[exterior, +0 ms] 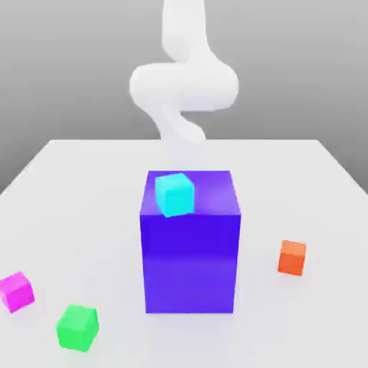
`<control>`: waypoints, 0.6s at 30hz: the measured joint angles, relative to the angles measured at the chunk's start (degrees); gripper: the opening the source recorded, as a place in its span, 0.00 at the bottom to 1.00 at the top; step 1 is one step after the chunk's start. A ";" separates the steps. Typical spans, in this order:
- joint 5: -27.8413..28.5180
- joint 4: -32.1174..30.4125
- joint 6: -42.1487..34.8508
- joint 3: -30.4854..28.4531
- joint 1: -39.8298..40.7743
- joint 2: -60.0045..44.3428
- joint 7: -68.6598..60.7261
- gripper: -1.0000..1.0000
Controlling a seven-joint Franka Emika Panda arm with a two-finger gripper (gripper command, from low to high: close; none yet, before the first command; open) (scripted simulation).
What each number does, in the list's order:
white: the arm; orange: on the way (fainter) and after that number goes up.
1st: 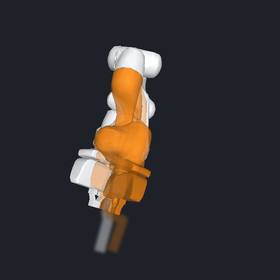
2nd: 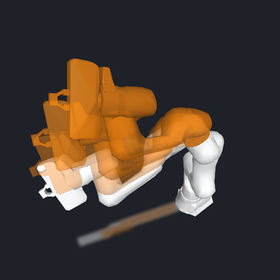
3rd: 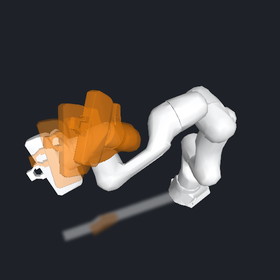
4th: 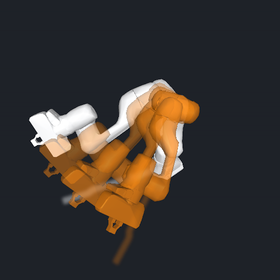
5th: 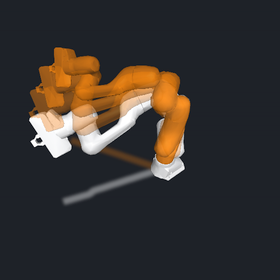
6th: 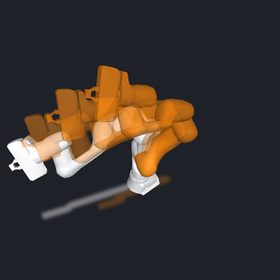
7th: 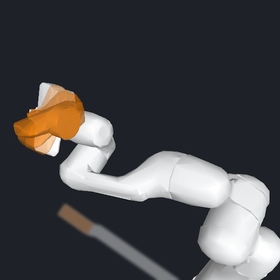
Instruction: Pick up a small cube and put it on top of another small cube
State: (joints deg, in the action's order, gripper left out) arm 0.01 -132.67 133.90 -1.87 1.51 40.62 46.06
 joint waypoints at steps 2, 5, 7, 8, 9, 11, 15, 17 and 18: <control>-0.02 -0.75 1.79 -1.71 1.21 -4.39 0.17 0.50; -0.24 -1.83 4.35 -4.30 2.93 -10.63 0.27 0.50; -0.52 -2.54 6.05 -6.10 4.04 -14.74 0.23 0.50; -0.73 -2.90 6.89 -7.01 4.60 -16.79 0.17 0.50; -0.99 -3.25 7.74 -7.91 5.18 -18.85 0.07 0.50; -1.64 -3.96 9.42 -9.70 6.35 -22.98 -0.23 0.50; -3.56 -5.37 12.77 -13.25 8.69 -31.32 -1.26 0.50; -4.90 -6.07 14.43 -14.88 10.29 -35.55 -2.05 0.50; -5.67 -6.41 15.24 -15.54 11.52 -37.69 -2.51 0.50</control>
State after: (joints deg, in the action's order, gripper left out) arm -5.66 -139.09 149.14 -17.41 13.04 2.93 43.55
